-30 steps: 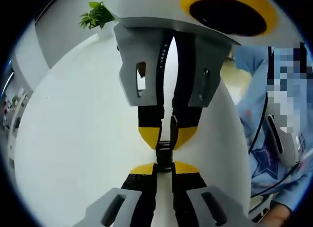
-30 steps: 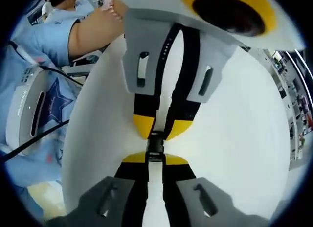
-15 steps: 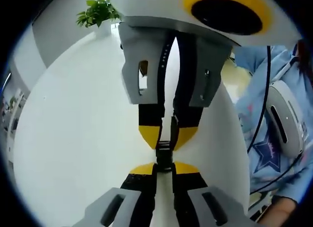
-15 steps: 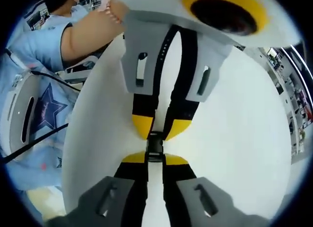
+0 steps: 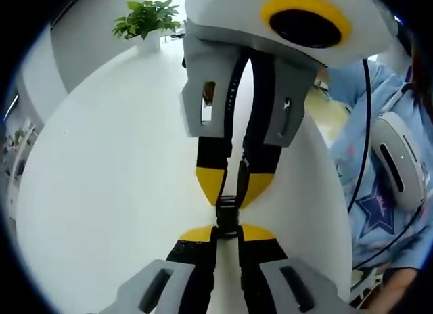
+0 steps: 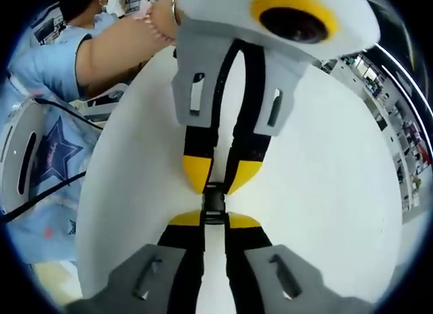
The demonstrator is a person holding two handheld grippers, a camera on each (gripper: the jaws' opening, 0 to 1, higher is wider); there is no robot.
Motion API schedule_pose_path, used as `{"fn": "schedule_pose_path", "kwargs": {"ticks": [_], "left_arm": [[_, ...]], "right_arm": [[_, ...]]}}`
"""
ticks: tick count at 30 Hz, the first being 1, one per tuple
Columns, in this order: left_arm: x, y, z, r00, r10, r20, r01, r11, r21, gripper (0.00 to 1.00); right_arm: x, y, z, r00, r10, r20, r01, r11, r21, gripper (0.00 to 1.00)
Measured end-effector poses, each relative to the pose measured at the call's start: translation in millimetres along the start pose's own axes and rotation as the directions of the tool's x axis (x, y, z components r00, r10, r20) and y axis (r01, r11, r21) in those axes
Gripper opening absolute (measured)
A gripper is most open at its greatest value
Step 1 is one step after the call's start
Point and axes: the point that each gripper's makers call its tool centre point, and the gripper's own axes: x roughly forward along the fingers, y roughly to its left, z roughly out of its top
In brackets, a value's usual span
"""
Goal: Snap the two parts of the plastic buckle together until the buckle closes and remains connected.
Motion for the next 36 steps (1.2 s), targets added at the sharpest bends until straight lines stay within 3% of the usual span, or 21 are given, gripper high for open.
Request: {"fn": "schedule_pose_path", "kwargs": {"ticks": [13, 20, 36], "left_arm": [[0, 24.8, 1.3, 1.000, 0.016, 0.026, -0.016, 1.000, -0.014, 0.09], [1, 37.4, 2.6, 0.999, 0.016, 0.030, -0.016, 1.000, -0.017, 0.09], [-2, 62.6, 2.8, 0.998, 0.021, 0.052, -0.019, 0.999, -0.036, 0.09]], "right_arm": [[5, -29, -5.2, 1.000, -0.027, 0.013, 0.026, 0.999, 0.043, 0.09], [9, -44, -7.6, 0.999, -0.023, 0.047, 0.018, 0.993, 0.115, 0.09], [14, -63, -11.6, 0.995, -0.053, 0.084, 0.038, 0.986, 0.164, 0.10]]}}
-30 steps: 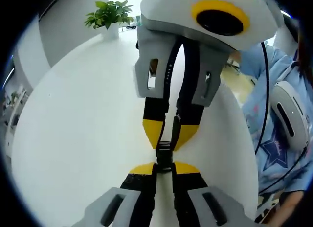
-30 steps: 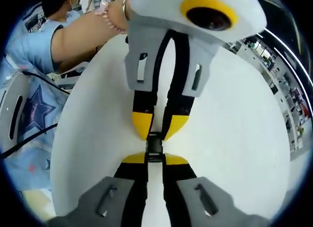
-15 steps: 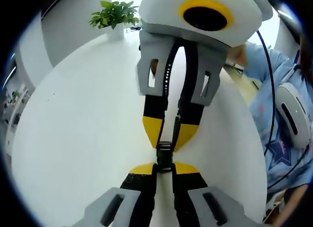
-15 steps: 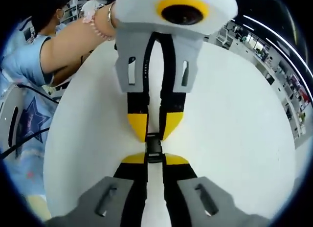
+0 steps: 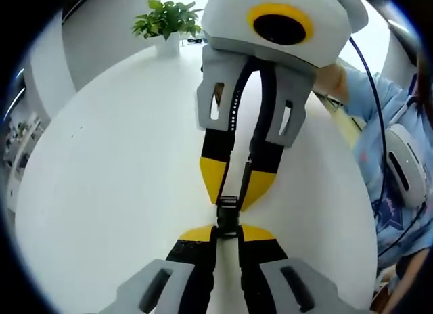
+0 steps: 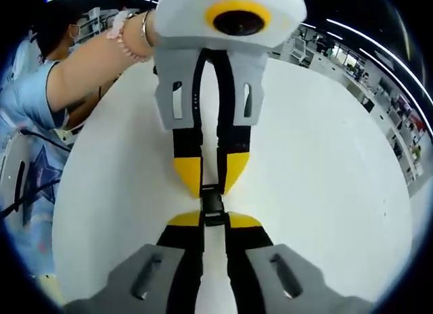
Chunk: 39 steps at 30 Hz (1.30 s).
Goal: Snap the two parts of the plastic buckle together until the buckle closes and remains connected.
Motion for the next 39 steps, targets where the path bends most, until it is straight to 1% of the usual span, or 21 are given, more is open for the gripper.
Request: {"fn": "schedule_pose_path", "kwargs": {"ticks": [4, 7, 10, 14, 18, 19, 21, 23, 25, 29, 39], "left_arm": [[0, 6.1, 1.8, 1.000, 0.002, 0.000, -0.002, 1.000, 0.001, 0.09], [-1, 11.0, 2.5, 1.000, 0.000, 0.003, 0.000, 1.000, 0.000, 0.09], [0, 15.8, 3.9, 1.000, -0.001, 0.016, 0.001, 1.000, -0.006, 0.10], [0, 22.6, 5.4, 0.999, -0.003, 0.034, 0.003, 1.000, -0.007, 0.10], [0, 30.2, 7.5, 0.999, -0.003, 0.045, 0.004, 1.000, -0.018, 0.10], [1, 31.7, 8.0, 0.999, 0.001, 0.045, 0.000, 1.000, -0.016, 0.10], [2, 33.4, 9.5, 0.999, 0.001, 0.048, -0.001, 1.000, -0.018, 0.10], [4, 36.0, 10.4, 0.999, 0.006, 0.043, -0.005, 1.000, -0.008, 0.10], [5, 38.1, 11.4, 0.999, 0.013, 0.031, -0.013, 1.000, -0.008, 0.10], [6, 44.7, 11.0, 0.999, 0.013, 0.033, -0.013, 1.000, -0.009, 0.10], [6, 60.2, 8.6, 0.999, 0.027, 0.033, -0.027, 0.999, -0.024, 0.10]], "right_arm": [[0, -4, -0.4, 1.000, -0.005, -0.003, 0.005, 1.000, 0.001, 0.10], [1, -10, -0.6, 1.000, -0.011, -0.005, 0.011, 1.000, 0.008, 0.10], [1, -17, -0.7, 1.000, -0.017, -0.001, 0.017, 1.000, 0.024, 0.10], [1, -23, -0.1, 1.000, -0.021, -0.001, 0.021, 1.000, 0.023, 0.10], [3, -35, 1.1, 1.000, -0.025, -0.003, 0.025, 0.999, 0.026, 0.11], [4, -36, 2.0, 1.000, -0.021, 0.004, 0.021, 0.999, 0.043, 0.11], [6, -42, 4.0, 1.000, -0.021, 0.012, 0.021, 0.998, 0.053, 0.11], [7, -47, 7.0, 1.000, -0.025, 0.018, 0.024, 0.998, 0.055, 0.11], [8, -59, 8.5, 0.999, -0.031, 0.021, 0.030, 0.998, 0.053, 0.12], [11, -64, 10.1, 0.999, -0.038, 0.032, 0.036, 0.997, 0.074, 0.12], [14, -72, 11.4, 0.996, -0.057, 0.067, 0.051, 0.995, 0.086, 0.12]]}}
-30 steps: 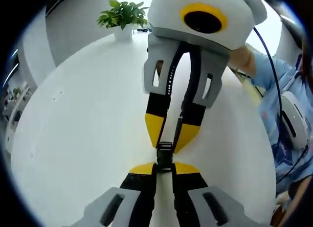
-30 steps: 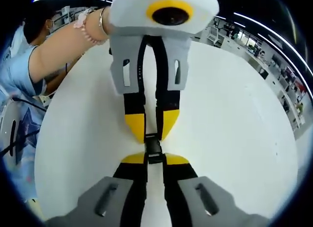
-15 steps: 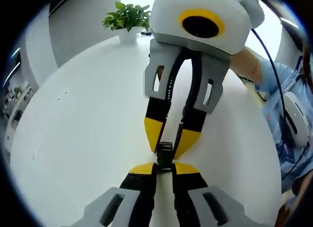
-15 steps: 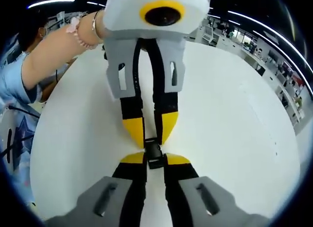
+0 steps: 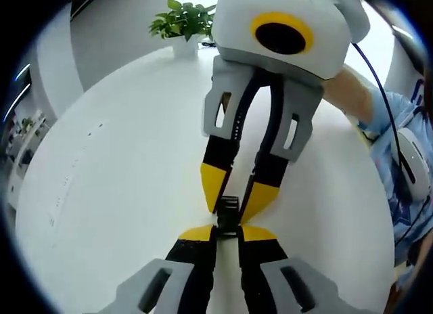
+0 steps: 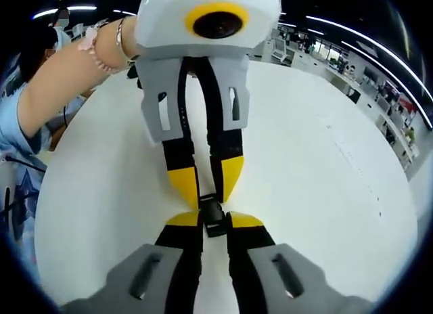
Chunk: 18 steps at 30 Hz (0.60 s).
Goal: Snap the two parts of the plastic buckle together until the buckle closes and remains connected.
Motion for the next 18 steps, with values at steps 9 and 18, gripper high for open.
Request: {"fn": "schedule_pose_path", "kwargs": {"ticks": [9, 18], "left_arm": [[-3, 7.6, -2.4, 1.000, 0.019, -0.001, -0.019, 1.000, -0.012, 0.10], [-3, 17.4, -2.3, 0.999, 0.031, -0.014, -0.032, 0.999, -0.016, 0.10]], "right_arm": [[5, -9, 3.0, 0.999, 0.027, 0.018, -0.027, 0.999, -0.020, 0.12], [8, -16, -1.0, 1.000, 0.028, 0.000, -0.028, 0.999, -0.029, 0.12]]}}
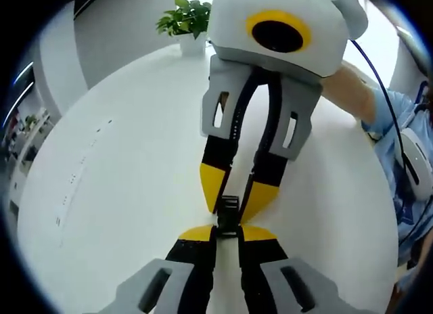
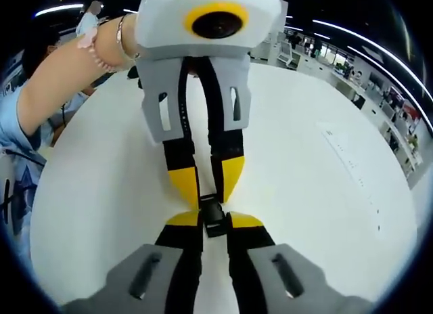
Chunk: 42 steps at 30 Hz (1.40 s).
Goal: Snap the two parts of the plastic buckle together until the buckle closes and remains connected.
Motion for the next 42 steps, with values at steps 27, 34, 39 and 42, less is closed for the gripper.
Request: {"fn": "schedule_pose_path", "kwargs": {"ticks": [27, 34, 39, 42], "left_arm": [[-24, 44.6, 25.8, 0.969, 0.199, 0.148, -0.198, 0.980, -0.018, 0.22], [-58, 53.0, 31.8, 0.929, 0.297, 0.220, -0.298, 0.954, -0.031, 0.24], [-75, 57.4, 33.3, 0.894, 0.351, 0.279, -0.345, 0.936, -0.073, 0.25], [-83, 60.6, 29.4, 0.871, 0.393, 0.294, -0.378, 0.919, -0.109, 0.27]], "right_arm": [[7, -21, 2.1, 0.999, -0.027, 0.025, 0.025, 0.998, 0.049, 0.11], [9, -25, 5.8, 0.999, -0.048, 0.019, 0.047, 0.998, 0.049, 0.11], [-3, -41, 21.5, 0.984, -0.140, 0.112, 0.130, 0.988, 0.088, 0.11], [-15, -49, 34.2, 0.975, -0.165, 0.148, 0.151, 0.983, 0.101, 0.20]]}}
